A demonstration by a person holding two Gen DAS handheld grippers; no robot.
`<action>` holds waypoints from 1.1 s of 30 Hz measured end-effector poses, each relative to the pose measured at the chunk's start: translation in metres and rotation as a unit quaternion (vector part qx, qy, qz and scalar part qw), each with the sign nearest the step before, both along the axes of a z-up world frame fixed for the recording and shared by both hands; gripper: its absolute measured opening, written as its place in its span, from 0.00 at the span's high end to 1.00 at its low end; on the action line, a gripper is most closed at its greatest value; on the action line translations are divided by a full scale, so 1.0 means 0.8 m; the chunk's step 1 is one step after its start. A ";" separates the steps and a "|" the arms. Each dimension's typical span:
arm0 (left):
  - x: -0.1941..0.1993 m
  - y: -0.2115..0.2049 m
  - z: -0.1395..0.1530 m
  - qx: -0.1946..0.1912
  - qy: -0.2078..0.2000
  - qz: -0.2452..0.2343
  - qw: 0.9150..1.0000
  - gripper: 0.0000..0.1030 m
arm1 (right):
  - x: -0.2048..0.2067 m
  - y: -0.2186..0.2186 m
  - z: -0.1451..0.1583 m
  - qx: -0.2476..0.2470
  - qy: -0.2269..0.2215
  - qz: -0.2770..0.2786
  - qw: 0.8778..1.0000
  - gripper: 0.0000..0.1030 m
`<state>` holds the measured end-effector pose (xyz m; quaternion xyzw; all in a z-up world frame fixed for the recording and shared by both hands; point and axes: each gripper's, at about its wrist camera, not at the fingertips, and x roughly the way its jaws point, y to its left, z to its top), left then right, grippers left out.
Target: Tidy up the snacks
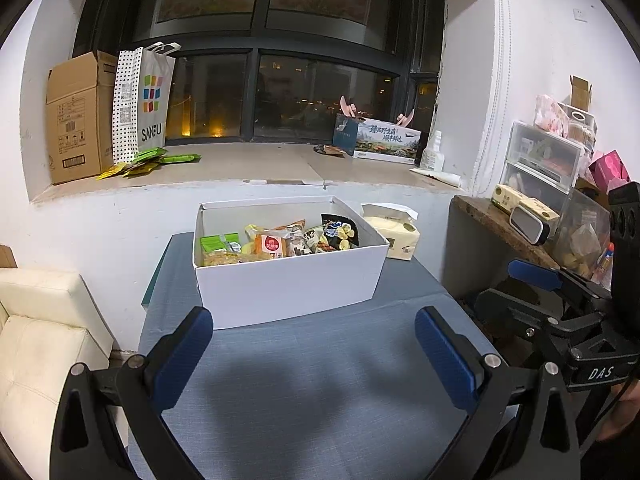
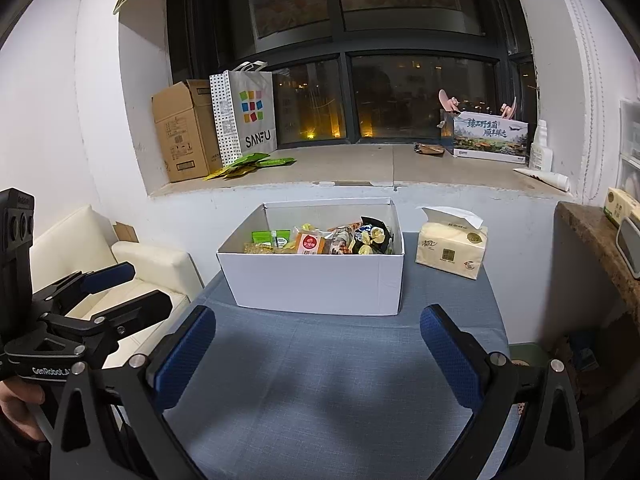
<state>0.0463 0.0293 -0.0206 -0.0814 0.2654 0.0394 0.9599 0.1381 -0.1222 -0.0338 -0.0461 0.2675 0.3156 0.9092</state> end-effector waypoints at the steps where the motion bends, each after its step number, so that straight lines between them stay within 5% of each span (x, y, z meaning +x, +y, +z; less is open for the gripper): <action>1: 0.000 0.000 0.000 0.000 0.000 0.000 1.000 0.00 | 0.000 0.000 0.000 0.000 0.000 0.001 1.000 0.00; 33: -0.003 0.001 -0.003 -0.001 0.002 -0.003 1.000 0.00 | -0.002 0.002 0.001 -0.002 0.002 0.004 1.000 0.00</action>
